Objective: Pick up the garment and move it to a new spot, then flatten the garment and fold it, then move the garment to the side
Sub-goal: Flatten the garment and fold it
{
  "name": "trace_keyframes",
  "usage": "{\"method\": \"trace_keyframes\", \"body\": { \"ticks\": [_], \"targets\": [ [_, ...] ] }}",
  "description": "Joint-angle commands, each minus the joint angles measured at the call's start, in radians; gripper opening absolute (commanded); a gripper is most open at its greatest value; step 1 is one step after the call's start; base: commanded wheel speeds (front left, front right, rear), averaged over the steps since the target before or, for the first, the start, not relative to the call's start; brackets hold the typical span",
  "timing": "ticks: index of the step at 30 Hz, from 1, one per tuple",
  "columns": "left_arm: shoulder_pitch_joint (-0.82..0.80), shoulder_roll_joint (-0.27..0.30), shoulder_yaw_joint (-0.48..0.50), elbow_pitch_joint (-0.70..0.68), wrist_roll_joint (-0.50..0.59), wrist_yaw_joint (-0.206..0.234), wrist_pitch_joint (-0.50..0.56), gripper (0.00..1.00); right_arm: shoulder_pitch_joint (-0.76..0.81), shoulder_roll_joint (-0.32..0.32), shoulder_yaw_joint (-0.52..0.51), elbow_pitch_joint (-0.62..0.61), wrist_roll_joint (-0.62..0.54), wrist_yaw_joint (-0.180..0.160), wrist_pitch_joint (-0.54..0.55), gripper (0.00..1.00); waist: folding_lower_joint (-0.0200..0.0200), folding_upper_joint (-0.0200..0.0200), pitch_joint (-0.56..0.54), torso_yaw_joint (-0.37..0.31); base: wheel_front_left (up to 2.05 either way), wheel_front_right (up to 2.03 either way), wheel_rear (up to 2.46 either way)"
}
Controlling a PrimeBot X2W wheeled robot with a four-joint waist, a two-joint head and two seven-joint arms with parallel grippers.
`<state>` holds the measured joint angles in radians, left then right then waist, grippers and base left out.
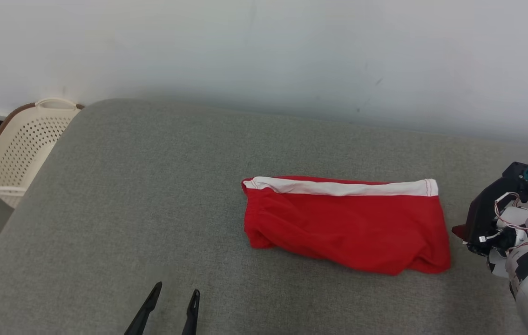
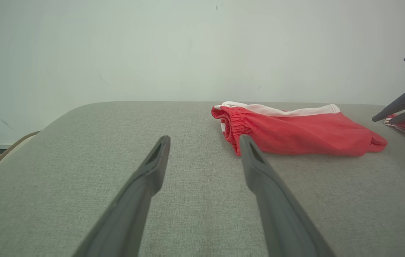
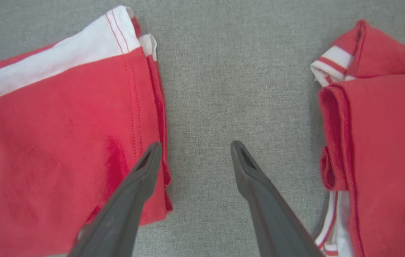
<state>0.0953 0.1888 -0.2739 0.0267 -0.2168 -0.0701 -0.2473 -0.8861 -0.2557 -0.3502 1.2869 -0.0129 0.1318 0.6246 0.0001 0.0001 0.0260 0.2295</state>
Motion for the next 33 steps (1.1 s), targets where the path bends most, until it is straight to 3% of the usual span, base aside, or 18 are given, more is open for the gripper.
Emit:
{"method": "trace_keyframes", "body": {
  "ticks": [1,7,14,15,16,17,19,20,33],
  "targets": [
    [-0.016,0.002,-0.003,-0.002,0.008,0.0,0.0,1.0,-0.012,-0.003,-0.019,0.002,-0.014,-0.003,0.012,1.0,-0.0001,-0.0001,0.046,0.044,0.0,0.0,0.0],
    [-0.044,0.004,-0.016,-0.005,0.014,-0.007,-0.004,1.0,0.0,0.008,-0.112,-0.031,-0.106,-0.003,0.051,1.0,-0.0001,-0.0001,0.08,0.084,0.0,0.0,0.0],
    [-0.06,-0.004,-0.027,0.007,0.011,-0.005,-0.01,1.0,0.056,0.082,-0.223,-0.107,-0.24,-0.003,0.1,1.0,-0.0001,-0.0001,0.092,0.107,0.0,0.0,0.0],
    [-0.061,-0.005,-0.027,0.01,0.01,-0.006,-0.011,1.0,0.06,0.096,-0.24,-0.124,-0.256,-0.002,0.105,0.6,-0.0001,-0.0001,0.092,0.108,0.0,0.0,0.0],
    [-0.063,-0.006,-0.027,0.012,0.008,-0.006,-0.01,1.0,0.064,0.112,-0.257,-0.143,-0.275,-0.001,0.111,0.44,-0.0001,-0.0001,0.093,0.109,0.0,0.0,0.0],
    [-0.063,-0.006,-0.027,0.012,0.008,-0.006,-0.01,1.0,0.064,0.112,-0.257,-0.143,-0.275,-0.001,0.111,0.44,-0.0001,-0.0001,0.093,0.109,0.0,0.0,0.0],
    [-0.066,-0.007,-0.027,0.016,0.004,-0.006,-0.011,1.0,0.069,0.133,-0.282,-0.179,-0.312,0.0,0.116,0.06,-0.0001,-0.0001,0.094,0.109,0.0,0.0,0.0],
    [-0.068,-0.007,-0.028,0.019,0.003,-0.006,-0.012,1.0,0.07,0.138,-0.295,-0.197,-0.328,-0.001,0.116,0.0,-0.0001,-0.0001,0.093,0.109,0.0,0.0,0.0],
    [-0.058,-0.002,-0.021,0.042,-0.01,-0.004,-0.017,1.0,0.097,0.171,-0.402,-0.411,-0.542,-0.003,0.114,0.0,-0.0001,-0.0001,0.044,0.085,0.0,0.0,0.0]
  ]
}}
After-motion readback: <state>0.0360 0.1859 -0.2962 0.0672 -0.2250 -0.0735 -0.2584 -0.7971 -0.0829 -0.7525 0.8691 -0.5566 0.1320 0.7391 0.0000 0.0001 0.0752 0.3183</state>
